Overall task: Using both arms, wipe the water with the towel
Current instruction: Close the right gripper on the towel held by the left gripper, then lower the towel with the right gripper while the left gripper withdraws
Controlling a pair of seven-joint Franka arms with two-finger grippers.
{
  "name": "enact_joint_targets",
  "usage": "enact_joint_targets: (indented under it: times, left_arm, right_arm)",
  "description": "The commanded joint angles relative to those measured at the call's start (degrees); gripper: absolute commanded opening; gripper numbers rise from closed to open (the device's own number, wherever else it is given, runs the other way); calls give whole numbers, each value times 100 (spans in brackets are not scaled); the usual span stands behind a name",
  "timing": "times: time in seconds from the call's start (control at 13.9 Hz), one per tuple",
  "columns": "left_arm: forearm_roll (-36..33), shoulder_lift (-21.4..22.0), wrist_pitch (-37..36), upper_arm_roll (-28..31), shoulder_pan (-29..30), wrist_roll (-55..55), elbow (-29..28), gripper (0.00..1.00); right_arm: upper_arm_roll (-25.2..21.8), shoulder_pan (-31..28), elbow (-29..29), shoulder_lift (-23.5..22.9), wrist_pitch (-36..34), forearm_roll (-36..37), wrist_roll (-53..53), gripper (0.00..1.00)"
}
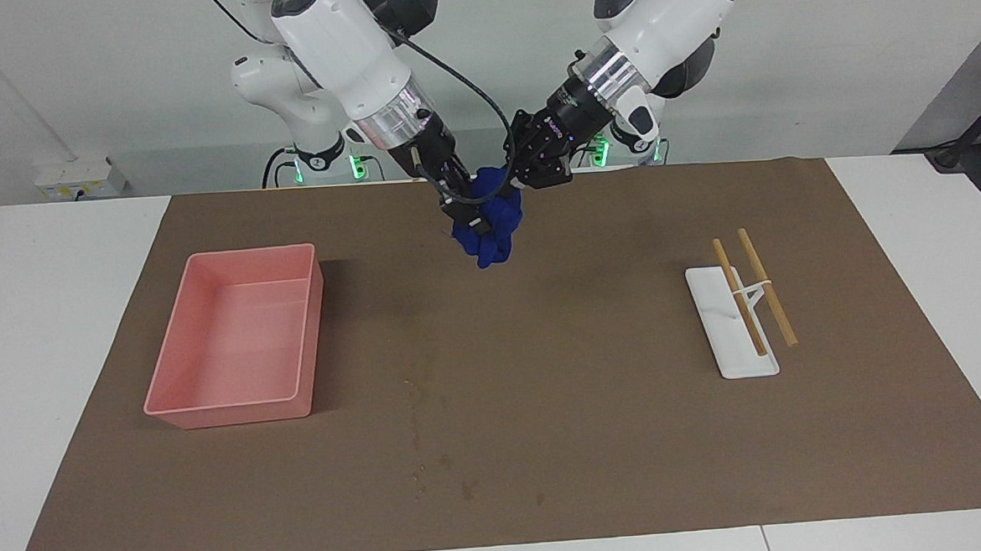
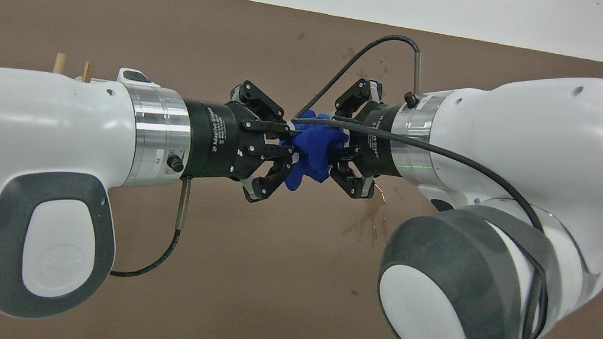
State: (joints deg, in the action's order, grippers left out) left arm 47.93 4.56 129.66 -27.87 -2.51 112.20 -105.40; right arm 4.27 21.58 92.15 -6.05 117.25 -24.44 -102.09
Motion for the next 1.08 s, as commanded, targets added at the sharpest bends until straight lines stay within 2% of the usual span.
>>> enact_joint_targets:
  times: [0.0, 0.43, 0.57, 0.72, 0.79, 0.93, 1.01]
  left_arm:
    - [120, 160, 121, 62, -101, 47, -139, 0]
    - [111, 160, 103, 71, -92, -23, -139, 0]
    - [41, 151, 103, 88, -31, 81, -121, 99]
    - [6, 151, 59, 106, 22, 21, -130, 100]
    - [-299, 151, 59, 106, 22, 21, -121, 100]
    - [-1737, 133, 41, 88, 22, 12, -94, 100]
    - [-1987, 151, 33, 114, 31, -40, -138, 100]
  right_arm:
    - [13, -5, 180, 131, 88, -210, -30, 0]
    - [-5, 4, 189, 139, 88, -87, 434, 0]
    - [4, 13, 189, 148, 70, 402, 506, 0]
    - [30, 22, 390, 270, -17, 598, 524, 0]
    - [30, 22, 461, 306, -26, 651, 559, 0]
    - [30, 22, 619, 402, -183, 975, 655, 0]
    - [39, 91, 890, 560, -245, 1168, 751, 0]
